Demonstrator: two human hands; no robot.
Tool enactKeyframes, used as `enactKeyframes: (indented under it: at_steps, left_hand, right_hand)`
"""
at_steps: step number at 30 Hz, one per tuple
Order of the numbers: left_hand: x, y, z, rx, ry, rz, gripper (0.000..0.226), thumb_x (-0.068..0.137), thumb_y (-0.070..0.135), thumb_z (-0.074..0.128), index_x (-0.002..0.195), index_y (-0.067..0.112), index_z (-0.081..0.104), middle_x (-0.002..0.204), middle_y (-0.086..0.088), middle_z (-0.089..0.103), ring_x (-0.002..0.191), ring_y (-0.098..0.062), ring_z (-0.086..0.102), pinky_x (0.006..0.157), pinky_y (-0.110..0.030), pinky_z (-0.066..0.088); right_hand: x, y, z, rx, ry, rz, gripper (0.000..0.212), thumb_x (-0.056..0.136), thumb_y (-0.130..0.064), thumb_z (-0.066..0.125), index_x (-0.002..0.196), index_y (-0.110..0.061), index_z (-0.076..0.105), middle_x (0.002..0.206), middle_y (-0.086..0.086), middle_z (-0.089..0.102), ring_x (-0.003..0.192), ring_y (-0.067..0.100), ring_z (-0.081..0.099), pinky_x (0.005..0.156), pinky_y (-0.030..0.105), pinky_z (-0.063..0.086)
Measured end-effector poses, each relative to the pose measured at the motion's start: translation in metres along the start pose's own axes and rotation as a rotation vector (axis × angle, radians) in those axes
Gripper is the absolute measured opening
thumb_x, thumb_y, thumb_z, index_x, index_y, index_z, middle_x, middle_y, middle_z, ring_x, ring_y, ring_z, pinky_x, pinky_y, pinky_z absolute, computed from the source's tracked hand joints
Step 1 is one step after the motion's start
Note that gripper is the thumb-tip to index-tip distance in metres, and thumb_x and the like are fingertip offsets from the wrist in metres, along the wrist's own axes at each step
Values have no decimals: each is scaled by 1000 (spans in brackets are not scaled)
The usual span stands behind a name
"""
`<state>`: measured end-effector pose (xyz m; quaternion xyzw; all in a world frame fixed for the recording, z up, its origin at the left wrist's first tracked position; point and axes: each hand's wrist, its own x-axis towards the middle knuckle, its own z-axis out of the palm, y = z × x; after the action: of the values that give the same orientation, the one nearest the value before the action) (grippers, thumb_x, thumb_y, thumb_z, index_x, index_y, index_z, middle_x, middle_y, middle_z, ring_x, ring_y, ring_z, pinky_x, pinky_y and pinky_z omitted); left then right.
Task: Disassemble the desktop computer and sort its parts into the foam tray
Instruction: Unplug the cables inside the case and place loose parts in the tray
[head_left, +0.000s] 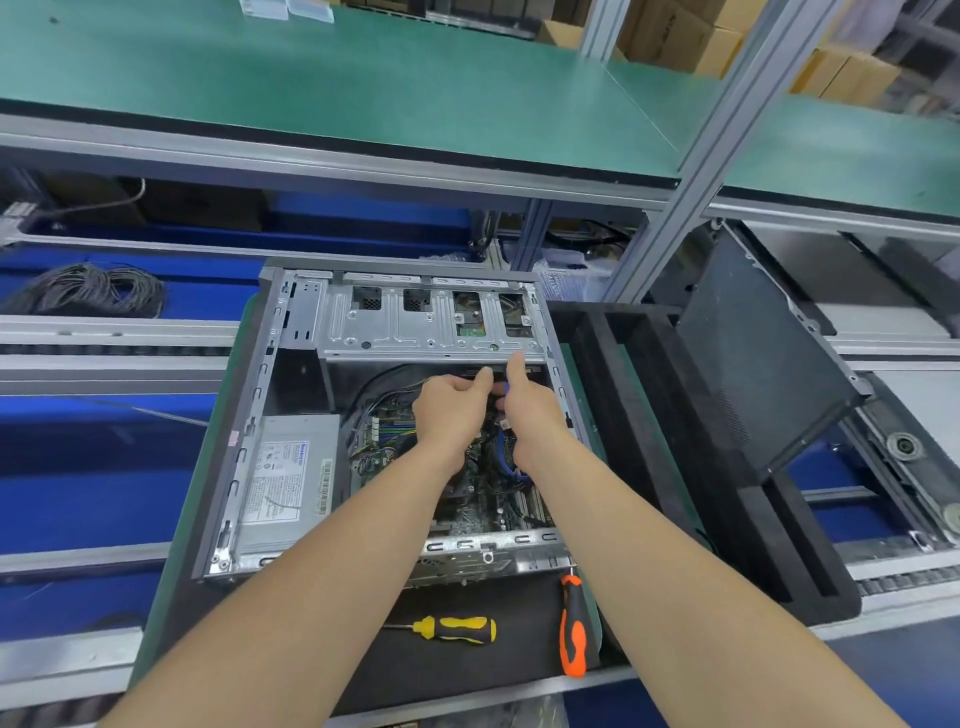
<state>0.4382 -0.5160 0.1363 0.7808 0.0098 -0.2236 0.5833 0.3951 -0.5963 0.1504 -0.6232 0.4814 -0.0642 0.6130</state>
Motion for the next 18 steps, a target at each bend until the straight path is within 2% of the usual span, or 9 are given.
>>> enactKeyframes:
  at_steps: [4,8,12,15,18]
  left_hand:
    - [0,-2,0,-52,-64,-11,38,97,46,64,88,11,76,95,-4,77,99,-23,71,95,-43,56]
    - [-1,-1,0,-46,-79,-12,40,98,46,63,93,9,77,97,-4,77,99,-22,71,98,-44,55]
    - [-2,-1,0,-62,-82,-12,40,98,46,63,92,9,77,95,-4,77,98,-22,72,99,-45,54]
    - [-4,-1,-3,-72,-95,-8,37,99,44,62,91,10,75,94,-2,77,98,-20,73,99,-44,54]
    - [-5,0,-5,-29,-152,-15,23,102,26,57,103,9,72,108,-7,74,108,-25,68,101,-47,53]
  right_hand:
    - [0,7,-2,31,-31,-31,58,103,-65,41,95,-14,68,101,3,69,91,16,61,70,31,44]
    - [1,7,-5,53,-81,-47,52,107,-54,41,105,-9,66,108,8,70,96,22,64,82,33,50]
    - [-2,13,-5,47,-25,-30,29,107,-31,40,84,-20,54,87,1,59,87,21,57,66,30,40]
    - [-12,22,-6,83,-7,44,33,109,-31,37,85,-18,56,81,2,62,82,20,59,63,30,37]
    - [-22,20,-14,30,-71,-76,38,110,-28,35,89,-14,64,92,8,70,89,21,63,71,31,46]
